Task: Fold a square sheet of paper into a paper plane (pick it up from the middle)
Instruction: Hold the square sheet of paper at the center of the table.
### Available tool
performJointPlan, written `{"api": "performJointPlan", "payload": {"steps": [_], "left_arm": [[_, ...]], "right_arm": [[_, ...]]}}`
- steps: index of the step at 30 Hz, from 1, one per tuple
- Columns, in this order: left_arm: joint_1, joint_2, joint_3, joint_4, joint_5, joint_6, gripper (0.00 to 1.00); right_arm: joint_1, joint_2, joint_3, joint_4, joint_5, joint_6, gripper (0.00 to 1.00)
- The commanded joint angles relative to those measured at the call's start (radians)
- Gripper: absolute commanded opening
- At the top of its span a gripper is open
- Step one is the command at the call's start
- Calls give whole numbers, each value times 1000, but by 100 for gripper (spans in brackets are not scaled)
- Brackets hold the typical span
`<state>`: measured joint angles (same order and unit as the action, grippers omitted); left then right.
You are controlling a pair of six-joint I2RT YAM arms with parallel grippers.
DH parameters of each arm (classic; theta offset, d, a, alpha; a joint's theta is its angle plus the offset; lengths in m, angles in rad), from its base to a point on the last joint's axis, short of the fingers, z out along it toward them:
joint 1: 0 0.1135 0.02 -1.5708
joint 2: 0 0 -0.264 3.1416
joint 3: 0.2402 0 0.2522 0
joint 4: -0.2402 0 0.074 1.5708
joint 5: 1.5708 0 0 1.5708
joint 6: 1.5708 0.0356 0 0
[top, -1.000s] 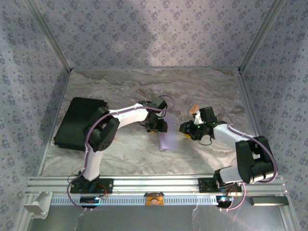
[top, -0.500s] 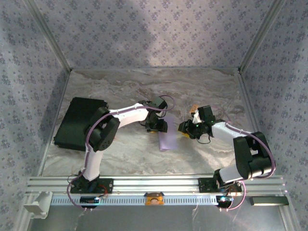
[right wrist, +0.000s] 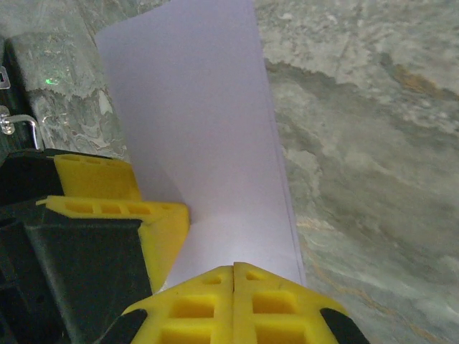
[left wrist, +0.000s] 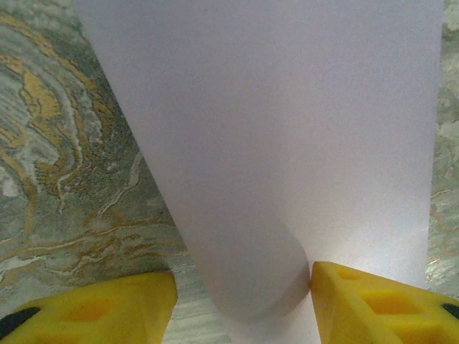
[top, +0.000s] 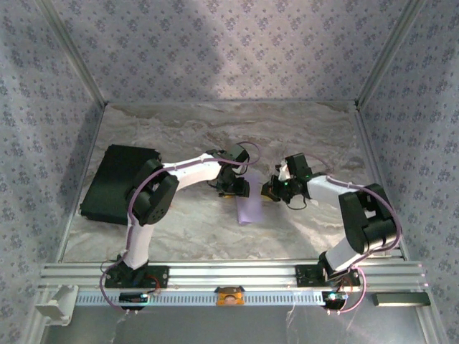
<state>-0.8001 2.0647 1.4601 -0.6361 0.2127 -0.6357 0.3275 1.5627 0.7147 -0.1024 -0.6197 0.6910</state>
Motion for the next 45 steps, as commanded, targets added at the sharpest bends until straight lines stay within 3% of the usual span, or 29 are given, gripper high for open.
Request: {"api": "performJointPlan", "payload": {"steps": [1,14,23,38,41,45], "left_arm": [[-7,121,-38,121,-18,27,56],[-7,137,-44,120,-18,31,56],[-7,128,-47,123,-16,25,56],[30,-222,-153,233,11,-51,66],[47,-262,-199,283,62,-71,62],[67,-282,-272,438,199,-126,40]], "right_arm": [[15,47,53,13,-27,1,1],[56,183,132,3,-47,-18,1],[55,247,75,-43,42,-54,2],[65,214,51,-45,43,-35,2],[71,183,49,-41,34,-28,2],[71,195,58,-57,51,-39,2]]}}
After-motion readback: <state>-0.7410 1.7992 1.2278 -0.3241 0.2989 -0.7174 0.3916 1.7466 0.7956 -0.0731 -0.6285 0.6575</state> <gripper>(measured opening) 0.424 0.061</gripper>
